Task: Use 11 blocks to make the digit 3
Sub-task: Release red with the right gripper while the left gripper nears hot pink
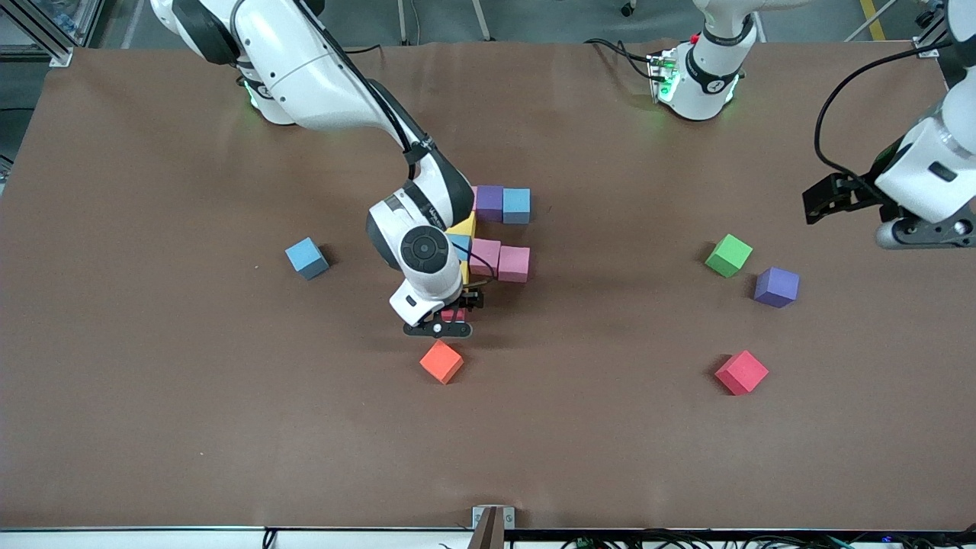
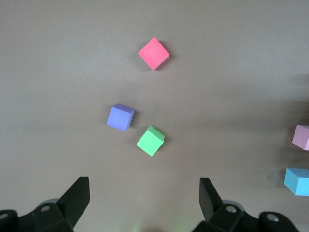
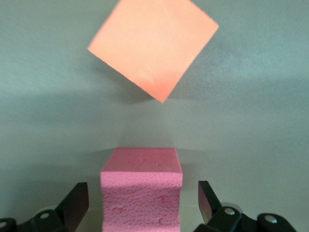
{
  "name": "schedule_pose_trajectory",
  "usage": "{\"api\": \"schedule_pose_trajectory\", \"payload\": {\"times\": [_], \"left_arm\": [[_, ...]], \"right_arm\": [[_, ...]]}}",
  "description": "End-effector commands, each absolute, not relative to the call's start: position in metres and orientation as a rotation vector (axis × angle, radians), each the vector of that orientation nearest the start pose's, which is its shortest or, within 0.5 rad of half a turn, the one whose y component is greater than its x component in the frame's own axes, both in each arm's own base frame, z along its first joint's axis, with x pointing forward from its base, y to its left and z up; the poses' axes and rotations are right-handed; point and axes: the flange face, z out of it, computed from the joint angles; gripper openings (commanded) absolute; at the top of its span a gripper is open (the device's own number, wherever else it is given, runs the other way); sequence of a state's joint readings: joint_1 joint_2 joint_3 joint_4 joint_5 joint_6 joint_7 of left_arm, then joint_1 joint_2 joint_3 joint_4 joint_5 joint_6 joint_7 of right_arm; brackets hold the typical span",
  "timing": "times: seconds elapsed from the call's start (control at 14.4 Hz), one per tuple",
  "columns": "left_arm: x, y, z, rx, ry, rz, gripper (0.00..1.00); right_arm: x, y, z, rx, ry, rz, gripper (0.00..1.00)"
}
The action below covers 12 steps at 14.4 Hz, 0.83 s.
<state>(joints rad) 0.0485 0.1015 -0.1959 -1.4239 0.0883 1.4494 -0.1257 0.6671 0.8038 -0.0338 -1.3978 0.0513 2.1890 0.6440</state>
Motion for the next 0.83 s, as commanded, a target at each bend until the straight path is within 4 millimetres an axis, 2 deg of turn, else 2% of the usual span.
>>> {"api": "schedule_pose_trajectory", "payload": {"times": [0.0, 0.07, 0.21, 0.42, 0.62, 0.76], "left_arm": [[0.537, -0.072, 0.629, -3.061, 0.044, 0.112, 1.00], [0.533, -0.069, 0.628, -3.082, 0.031, 0.104, 1.00], [0.537, -0.057, 0.626, -3.145, -0.011, 0.103, 1.00], [0.552, -0.062, 0.606, -3.141, -0.005, 0.117, 1.00], [0.578, -0.069, 0.561, -3.132, -0.025, 0.085, 1.00], [0.595, -0.070, 0.518, -3.132, -0.043, 0.036, 1.00]], "right_arm": [[0.587, 0.433, 0.263, -3.113, 0.045, -0.016, 1.00], [0.590, 0.426, 0.272, -3.118, 0.042, -0.004, 1.00], [0.605, 0.398, 0.303, -3.116, -0.020, 0.012, 1.00], [0.619, 0.353, 0.350, -3.121, -0.118, 0.056, 1.00], [0.630, 0.299, 0.400, -3.115, -0.254, 0.089, 1.00], [0.636, 0.250, 0.427, -3.118, -0.249, 0.146, 1.00]]}}
